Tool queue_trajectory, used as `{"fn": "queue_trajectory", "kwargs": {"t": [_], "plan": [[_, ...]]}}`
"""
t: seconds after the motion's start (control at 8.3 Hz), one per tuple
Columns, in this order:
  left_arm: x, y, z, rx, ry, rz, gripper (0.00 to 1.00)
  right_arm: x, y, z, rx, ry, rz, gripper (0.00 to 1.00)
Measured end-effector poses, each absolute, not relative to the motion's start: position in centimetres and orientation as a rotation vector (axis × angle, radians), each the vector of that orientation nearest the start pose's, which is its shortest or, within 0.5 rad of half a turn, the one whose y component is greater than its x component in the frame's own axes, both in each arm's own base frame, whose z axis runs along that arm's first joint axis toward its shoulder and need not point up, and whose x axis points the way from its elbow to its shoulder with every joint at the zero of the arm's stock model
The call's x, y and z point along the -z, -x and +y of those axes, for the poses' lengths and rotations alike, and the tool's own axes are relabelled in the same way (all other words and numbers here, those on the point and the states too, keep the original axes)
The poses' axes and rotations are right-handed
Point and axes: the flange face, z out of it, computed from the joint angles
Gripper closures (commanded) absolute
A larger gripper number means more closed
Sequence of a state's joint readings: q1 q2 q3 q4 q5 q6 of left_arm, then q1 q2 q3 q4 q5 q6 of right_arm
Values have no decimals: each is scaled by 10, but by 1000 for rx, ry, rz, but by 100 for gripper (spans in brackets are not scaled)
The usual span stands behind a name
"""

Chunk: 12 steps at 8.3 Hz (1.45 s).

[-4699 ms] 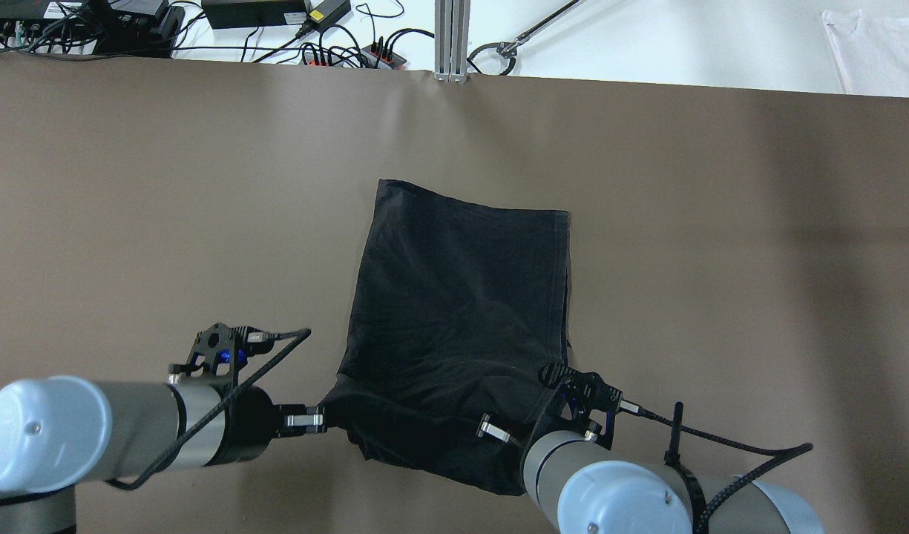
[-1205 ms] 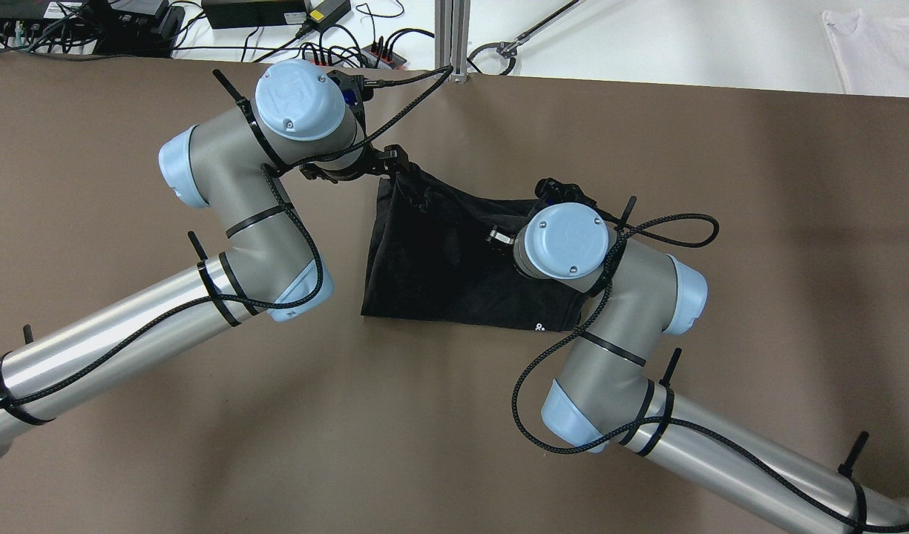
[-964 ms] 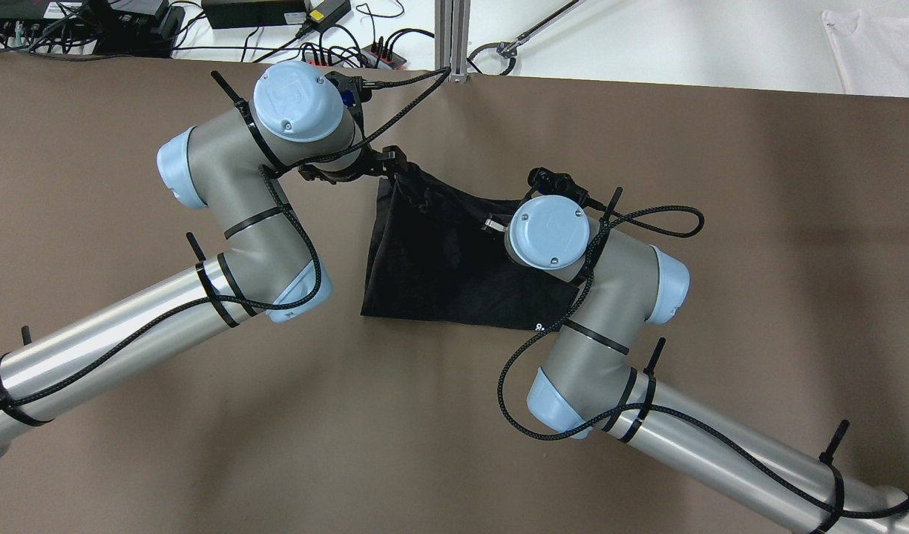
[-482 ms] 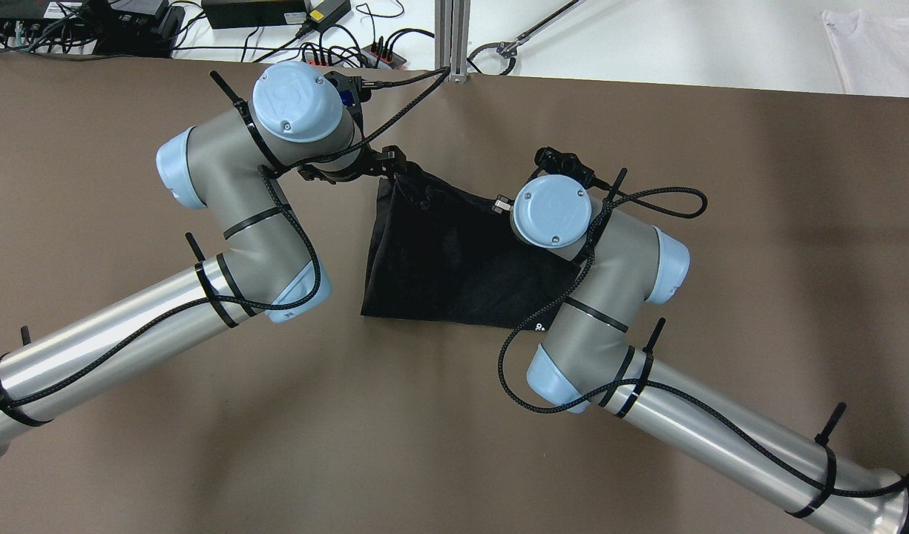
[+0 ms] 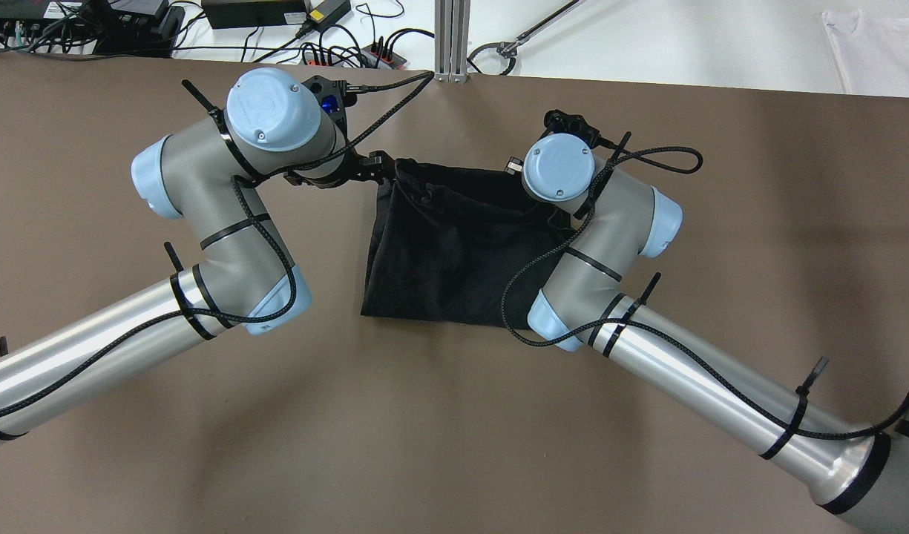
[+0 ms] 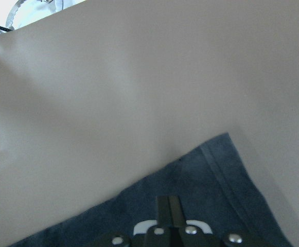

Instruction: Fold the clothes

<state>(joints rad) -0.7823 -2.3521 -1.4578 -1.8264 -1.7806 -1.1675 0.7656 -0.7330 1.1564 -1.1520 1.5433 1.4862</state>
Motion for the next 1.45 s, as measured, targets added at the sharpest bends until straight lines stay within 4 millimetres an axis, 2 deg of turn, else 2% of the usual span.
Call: {"fn": "queue_trajectory", "kwargs": {"t": [0.12, 0.36, 0.6, 0.72, 0.84, 0.96, 1.08, 1.2, 1.45], "plan": [[-201, -447, -603, 254, -355, 876, 0, -275, 489, -667, -643, -388, -769, 7], [-202, -446, -601, 254, -355, 878, 0, -260, 489, -671, -589, -413, -771, 6], [-203, -443, -598, 252, -357, 882, 0, -249, 488, -665, -490, -422, -775, 6], [-213, -436, -592, 249, -359, 877, 0, -256, 485, -658, -434, -403, -756, 6], [-237, -424, -581, 243, -359, 859, 0, -276, 472, -645, -345, -393, -698, 6], [-265, -406, -568, 214, -370, 833, 0, -301, 451, -633, -249, -392, -623, 6], [-296, -377, -554, 175, -387, 799, 0, -331, 418, -622, -151, -397, -542, 6], [-331, -338, -542, 143, -404, 753, 0, -363, 373, -612, -57, -412, -462, 6], [-403, -240, -529, 76, -436, 618, 0, -424, 264, -597, 97, -443, -301, 6]]}}
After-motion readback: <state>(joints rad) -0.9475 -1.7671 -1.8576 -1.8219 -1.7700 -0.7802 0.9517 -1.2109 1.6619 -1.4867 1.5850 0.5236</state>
